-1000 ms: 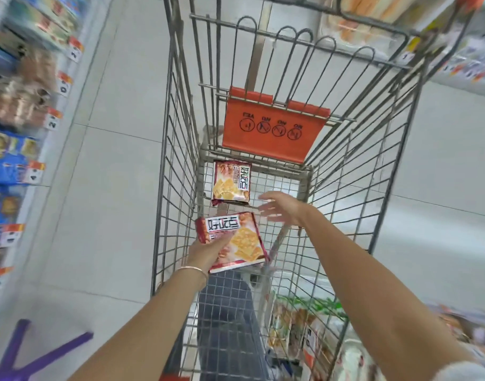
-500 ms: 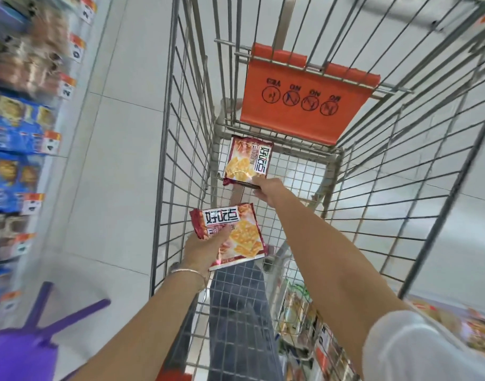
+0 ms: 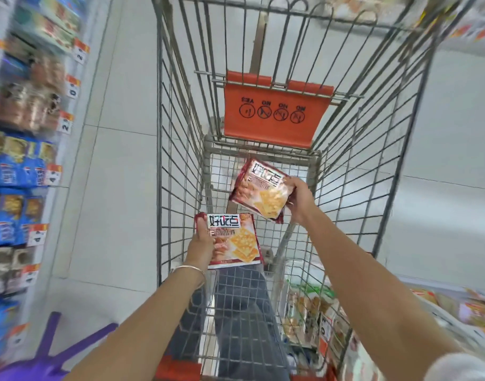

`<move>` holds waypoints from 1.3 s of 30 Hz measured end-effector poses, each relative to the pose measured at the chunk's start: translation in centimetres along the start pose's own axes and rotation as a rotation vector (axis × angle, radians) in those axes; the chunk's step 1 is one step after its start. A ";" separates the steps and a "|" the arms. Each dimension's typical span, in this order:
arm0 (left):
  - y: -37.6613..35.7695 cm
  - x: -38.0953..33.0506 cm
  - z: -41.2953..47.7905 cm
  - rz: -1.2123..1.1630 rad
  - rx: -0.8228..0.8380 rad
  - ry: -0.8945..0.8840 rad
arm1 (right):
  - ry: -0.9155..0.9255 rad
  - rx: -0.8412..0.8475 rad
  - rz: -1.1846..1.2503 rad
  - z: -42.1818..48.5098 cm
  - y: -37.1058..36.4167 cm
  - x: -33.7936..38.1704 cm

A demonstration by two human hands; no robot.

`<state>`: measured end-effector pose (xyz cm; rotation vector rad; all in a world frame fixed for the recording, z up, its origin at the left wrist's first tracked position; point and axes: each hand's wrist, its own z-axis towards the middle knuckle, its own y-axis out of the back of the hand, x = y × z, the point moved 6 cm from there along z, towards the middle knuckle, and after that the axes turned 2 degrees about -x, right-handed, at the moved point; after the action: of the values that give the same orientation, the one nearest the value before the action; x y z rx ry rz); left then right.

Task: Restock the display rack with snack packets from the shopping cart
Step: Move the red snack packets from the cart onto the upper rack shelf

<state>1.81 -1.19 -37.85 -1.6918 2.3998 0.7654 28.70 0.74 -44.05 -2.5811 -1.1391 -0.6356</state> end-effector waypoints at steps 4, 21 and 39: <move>0.7 -1.9 -2.5 0.090 0.052 -0.013 | -0.105 0.184 -0.097 -4.9 -0.5 0.3; 1.2 -11.5 -15.4 0.478 0.654 -0.337 | 0.148 0.160 -0.052 -24.3 -0.4 2.8; -1.2 -4.1 -51.2 0.807 1.333 -0.815 | 0.715 -0.490 0.368 -63.3 14.9 -6.8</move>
<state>14.52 -21.43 7.68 0.1070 1.9588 -0.1955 17.47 -38.29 7.22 -2.4374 -0.2911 -1.7087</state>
